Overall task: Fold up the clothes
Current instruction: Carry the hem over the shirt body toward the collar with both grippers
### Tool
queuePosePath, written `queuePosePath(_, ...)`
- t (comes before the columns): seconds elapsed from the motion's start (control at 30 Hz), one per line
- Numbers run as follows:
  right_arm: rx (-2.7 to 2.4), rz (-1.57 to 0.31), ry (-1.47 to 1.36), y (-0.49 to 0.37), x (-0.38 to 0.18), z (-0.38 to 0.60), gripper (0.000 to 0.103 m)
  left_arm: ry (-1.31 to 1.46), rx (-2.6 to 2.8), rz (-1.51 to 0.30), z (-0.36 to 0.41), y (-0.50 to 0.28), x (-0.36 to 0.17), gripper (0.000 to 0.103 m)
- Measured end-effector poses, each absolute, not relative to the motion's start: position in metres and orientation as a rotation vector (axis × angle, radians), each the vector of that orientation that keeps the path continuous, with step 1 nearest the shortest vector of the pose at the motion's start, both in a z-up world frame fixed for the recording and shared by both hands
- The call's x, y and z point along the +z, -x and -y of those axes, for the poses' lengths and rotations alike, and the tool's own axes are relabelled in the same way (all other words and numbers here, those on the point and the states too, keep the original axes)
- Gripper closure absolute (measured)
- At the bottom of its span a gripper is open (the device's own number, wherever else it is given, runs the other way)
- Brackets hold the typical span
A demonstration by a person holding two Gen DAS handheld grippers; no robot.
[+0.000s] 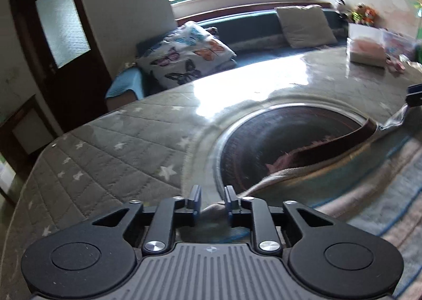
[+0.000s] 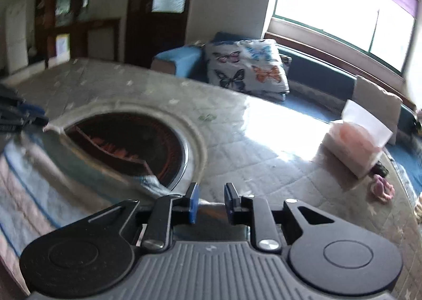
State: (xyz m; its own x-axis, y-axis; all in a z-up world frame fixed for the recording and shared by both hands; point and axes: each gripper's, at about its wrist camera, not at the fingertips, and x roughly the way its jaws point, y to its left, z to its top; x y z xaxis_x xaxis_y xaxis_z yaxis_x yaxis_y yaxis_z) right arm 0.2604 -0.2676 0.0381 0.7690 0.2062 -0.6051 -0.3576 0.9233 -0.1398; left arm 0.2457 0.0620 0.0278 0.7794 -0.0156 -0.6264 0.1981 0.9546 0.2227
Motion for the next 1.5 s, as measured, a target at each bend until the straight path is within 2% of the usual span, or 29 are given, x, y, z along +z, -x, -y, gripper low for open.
queuePosePath(0.27,0.370,-0.650,0.197,-0.255,0.039,0.268,0.083,-0.239,-0.173,-0.638,-0.056,-0.225,0.048,0.076)
queuePosePath(0.77,0.300,-0.739,0.026,-0.295,0.000,0.271,0.083,-0.188,-0.165,-0.779,-0.050,-0.261,0.008,0.075)
queuePosePath(1.17,0.395,-0.735,0.100,-0.297,0.000,0.224,0.081,-0.164,-0.211,-0.783,-0.027,-0.269,0.012,0.076)
queuePosePath(1.27,0.387,-0.739,0.117,-0.300,-0.005,0.217,0.077,-0.151,-0.200,-0.792,-0.028,-0.274,0.010,0.074)
queuePosePath(1.4,0.371,-0.734,0.098,-0.293,0.000,0.228,0.075,-0.136,-0.191,-0.792,-0.032,-0.274,0.009,0.064)
queuePosePath(1.5,0.355,-0.725,0.074,-0.284,0.006,0.242,0.074,-0.130,-0.185,-0.789,-0.035,-0.272,0.009,0.064)
